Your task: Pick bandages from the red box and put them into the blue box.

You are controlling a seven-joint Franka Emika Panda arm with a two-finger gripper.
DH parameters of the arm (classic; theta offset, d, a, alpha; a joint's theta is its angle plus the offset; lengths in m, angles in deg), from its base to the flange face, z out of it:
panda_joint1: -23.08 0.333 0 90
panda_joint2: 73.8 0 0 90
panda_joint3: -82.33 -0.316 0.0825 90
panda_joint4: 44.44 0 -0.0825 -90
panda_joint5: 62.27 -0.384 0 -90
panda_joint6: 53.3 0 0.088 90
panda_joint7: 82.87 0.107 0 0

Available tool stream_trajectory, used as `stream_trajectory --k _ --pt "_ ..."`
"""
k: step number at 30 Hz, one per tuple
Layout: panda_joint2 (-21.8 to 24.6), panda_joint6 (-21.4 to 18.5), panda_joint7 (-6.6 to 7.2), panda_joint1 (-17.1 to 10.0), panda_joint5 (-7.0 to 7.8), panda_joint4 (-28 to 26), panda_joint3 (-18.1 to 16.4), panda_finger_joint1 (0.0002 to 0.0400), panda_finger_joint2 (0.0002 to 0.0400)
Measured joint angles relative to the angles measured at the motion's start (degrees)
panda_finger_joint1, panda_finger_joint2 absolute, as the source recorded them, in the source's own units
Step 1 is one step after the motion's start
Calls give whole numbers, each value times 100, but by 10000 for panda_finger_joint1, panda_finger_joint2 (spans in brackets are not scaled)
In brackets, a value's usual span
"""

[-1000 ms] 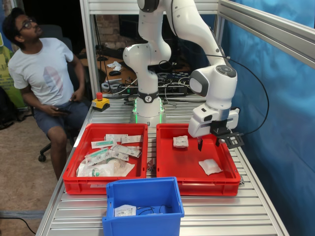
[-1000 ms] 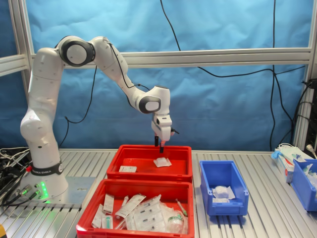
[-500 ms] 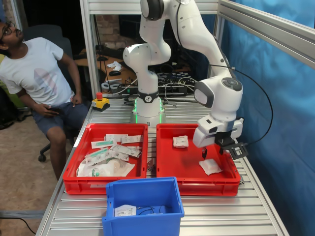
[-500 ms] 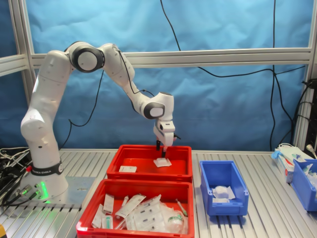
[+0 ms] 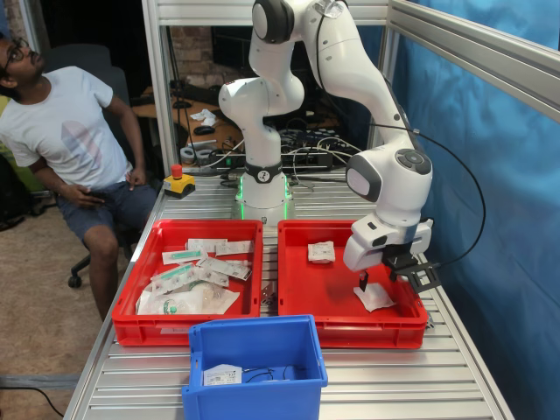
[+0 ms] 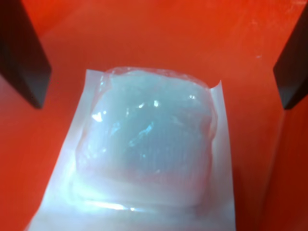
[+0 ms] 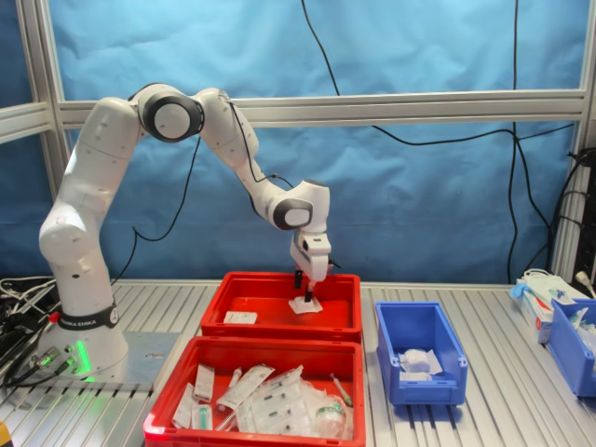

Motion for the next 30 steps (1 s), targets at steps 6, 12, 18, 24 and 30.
stream_trajectory --k 6,12,18,24,30 --pt "-23 23 -1 10 0 -34 25 400 400" --pt "-61 122 -1 41 0 -83 95 400 400" --pt "-139 191 -1 55 0 -138 177 400 400" --pt "-343 212 -1 55 0 -134 269 400 400" --pt "-361 241 -1 64 0 -142 287 400 400"
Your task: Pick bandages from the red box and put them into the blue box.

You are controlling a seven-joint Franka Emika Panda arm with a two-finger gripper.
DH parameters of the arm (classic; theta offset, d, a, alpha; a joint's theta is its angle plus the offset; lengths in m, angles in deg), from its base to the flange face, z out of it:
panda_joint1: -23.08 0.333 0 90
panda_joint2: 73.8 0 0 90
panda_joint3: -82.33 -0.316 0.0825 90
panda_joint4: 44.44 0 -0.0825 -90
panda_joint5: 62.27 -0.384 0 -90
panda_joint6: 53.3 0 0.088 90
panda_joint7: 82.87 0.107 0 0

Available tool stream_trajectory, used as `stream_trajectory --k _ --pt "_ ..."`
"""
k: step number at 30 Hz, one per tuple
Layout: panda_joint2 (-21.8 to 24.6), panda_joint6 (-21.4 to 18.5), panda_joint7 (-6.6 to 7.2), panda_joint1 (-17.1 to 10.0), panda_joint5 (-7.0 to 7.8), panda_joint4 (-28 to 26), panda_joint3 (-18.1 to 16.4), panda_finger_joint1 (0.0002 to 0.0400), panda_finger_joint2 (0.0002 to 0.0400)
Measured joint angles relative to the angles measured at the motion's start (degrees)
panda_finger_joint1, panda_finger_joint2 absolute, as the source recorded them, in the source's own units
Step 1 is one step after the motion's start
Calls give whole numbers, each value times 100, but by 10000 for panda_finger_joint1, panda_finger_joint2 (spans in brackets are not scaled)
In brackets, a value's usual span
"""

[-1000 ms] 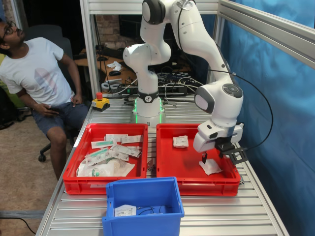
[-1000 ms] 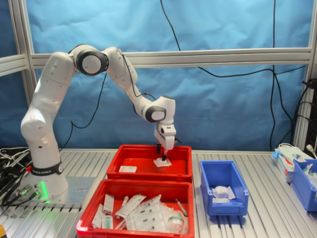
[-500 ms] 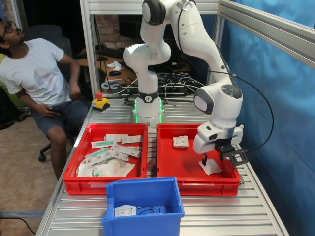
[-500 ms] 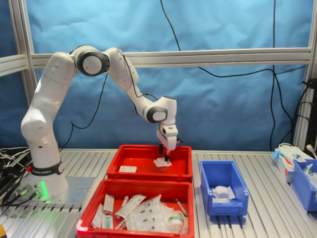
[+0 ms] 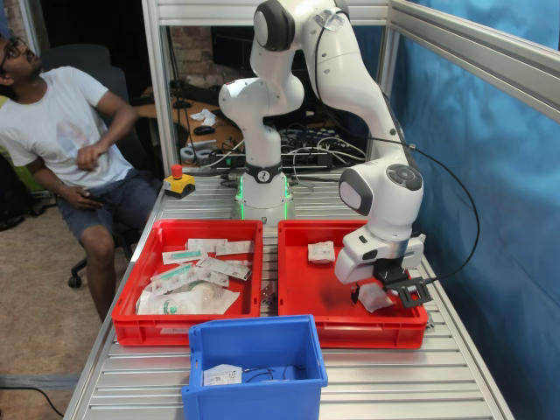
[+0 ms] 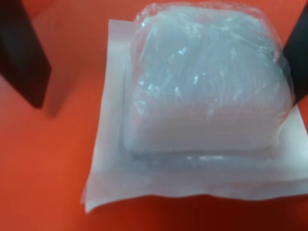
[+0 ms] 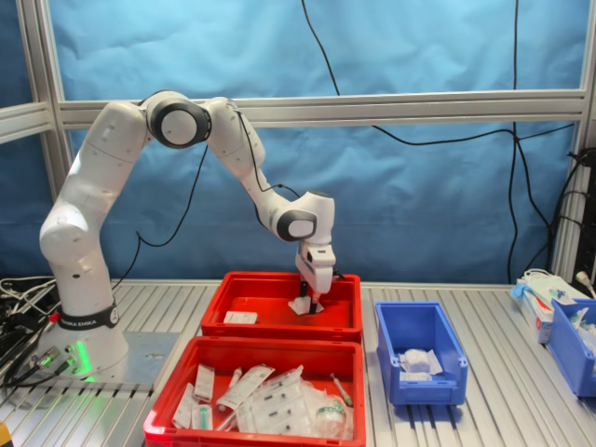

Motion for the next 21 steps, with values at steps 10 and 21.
stream_trajectory --k 10,21 --pt "0 8 0 15 0 0 19 400 400" --pt "0 9 0 16 0 -2 37 389 389"
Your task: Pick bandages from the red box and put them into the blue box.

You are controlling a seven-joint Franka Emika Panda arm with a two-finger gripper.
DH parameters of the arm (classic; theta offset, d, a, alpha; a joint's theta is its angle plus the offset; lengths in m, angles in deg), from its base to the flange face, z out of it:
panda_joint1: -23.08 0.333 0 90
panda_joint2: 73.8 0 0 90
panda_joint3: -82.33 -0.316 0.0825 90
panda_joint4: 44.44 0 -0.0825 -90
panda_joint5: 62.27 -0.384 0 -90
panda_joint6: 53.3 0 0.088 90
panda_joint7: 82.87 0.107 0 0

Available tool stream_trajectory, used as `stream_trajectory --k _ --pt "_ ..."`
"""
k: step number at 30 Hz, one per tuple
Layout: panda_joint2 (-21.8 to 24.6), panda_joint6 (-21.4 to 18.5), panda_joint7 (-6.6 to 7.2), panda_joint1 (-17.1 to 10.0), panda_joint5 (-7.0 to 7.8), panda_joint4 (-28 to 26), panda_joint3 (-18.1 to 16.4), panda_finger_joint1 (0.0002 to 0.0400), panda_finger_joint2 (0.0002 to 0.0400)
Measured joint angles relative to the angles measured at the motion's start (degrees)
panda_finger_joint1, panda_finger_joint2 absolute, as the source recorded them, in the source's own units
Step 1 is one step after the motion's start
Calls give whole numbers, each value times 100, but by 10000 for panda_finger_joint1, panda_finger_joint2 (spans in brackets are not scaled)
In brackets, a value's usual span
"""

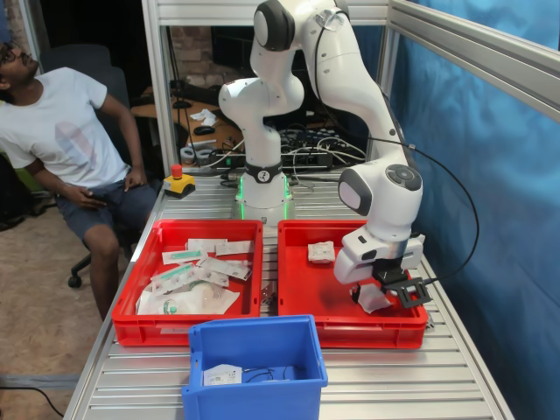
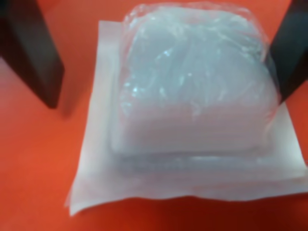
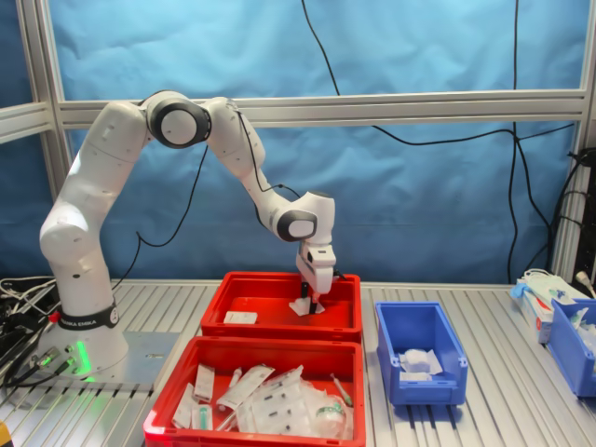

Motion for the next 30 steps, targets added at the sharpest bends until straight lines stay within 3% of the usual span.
stream_trajectory --k 4,5,8,9,13,14,16,17,21,22,25,26,30 --pt "0 0 0 0 0 0 4 389 389" --pt "0 0 0 0 0 -1 5 339 339" --pt "0 0 0 0 0 -2 13 339 339" --pt "0 0 0 0 0 -2 14 289 289" --pt "0 0 0 0 0 -3 23 289 289" --pt "0 0 0 0 0 -4 27 239 239" --pt "0 0 0 0 0 -6 32 239 239" --pt "0 0 0 2 0 -8 43 189 189" --pt "0 0 0 12 0 -13 67 189 189" --pt "1 0 0 15 0 -14 72 139 139" --pt "7 0 0 21 0 -15 84 139 139" --pt "17 0 0 23 0 -15 98 89 89" --pt "31 0 0 24 0 -14 129 89 89"
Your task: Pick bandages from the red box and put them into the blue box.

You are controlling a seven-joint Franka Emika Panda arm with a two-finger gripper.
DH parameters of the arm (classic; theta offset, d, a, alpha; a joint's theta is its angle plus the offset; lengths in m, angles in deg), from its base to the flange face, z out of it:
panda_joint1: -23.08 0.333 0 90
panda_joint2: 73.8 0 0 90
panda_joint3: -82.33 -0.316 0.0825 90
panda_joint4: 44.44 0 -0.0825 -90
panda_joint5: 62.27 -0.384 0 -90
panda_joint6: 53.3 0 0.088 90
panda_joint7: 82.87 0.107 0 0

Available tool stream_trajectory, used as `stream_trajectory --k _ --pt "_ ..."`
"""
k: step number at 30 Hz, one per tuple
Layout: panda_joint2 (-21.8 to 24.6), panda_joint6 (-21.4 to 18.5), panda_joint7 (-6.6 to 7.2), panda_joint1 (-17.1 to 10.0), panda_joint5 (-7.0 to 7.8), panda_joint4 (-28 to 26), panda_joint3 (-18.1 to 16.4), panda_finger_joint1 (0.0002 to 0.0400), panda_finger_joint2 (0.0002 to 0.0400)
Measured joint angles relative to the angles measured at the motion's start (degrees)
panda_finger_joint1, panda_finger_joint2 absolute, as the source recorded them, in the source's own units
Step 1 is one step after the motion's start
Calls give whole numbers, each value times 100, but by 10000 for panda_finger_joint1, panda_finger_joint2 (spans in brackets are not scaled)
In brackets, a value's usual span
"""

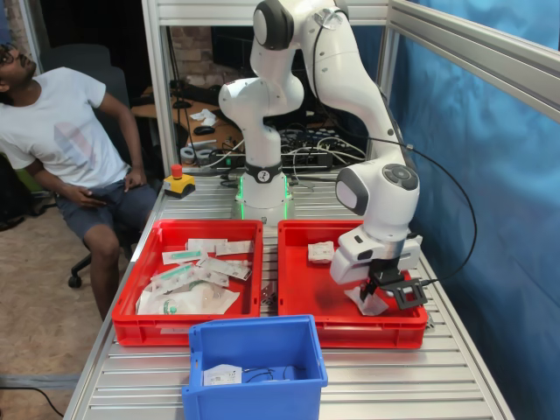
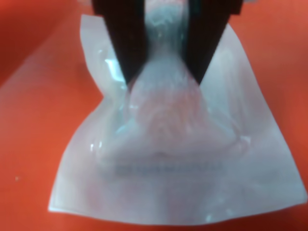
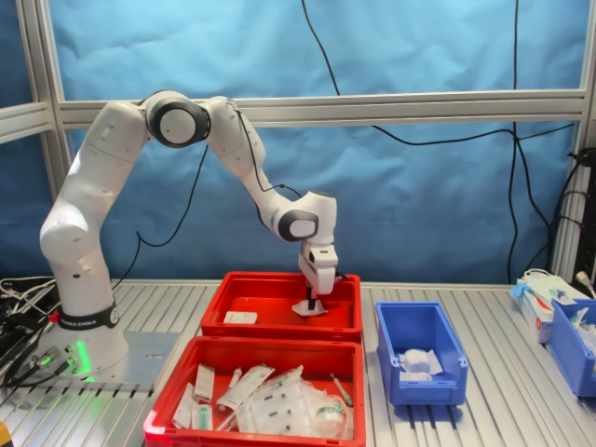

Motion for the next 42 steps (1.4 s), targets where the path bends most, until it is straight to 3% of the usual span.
stream_trajectory --k 1,11,20,30,42 --pt "5 0 0 0 0 1 11 49 49" --pt "308 -196 0 0 0 22 224 49 49" --pt "1023 -718 0 -1 -5 26 549 49 49" --pt "1746 -889 0 -1 -49 -101 1037 49 49" --pt "1845 -1304 0 0 -81 -783 1572 49 49"
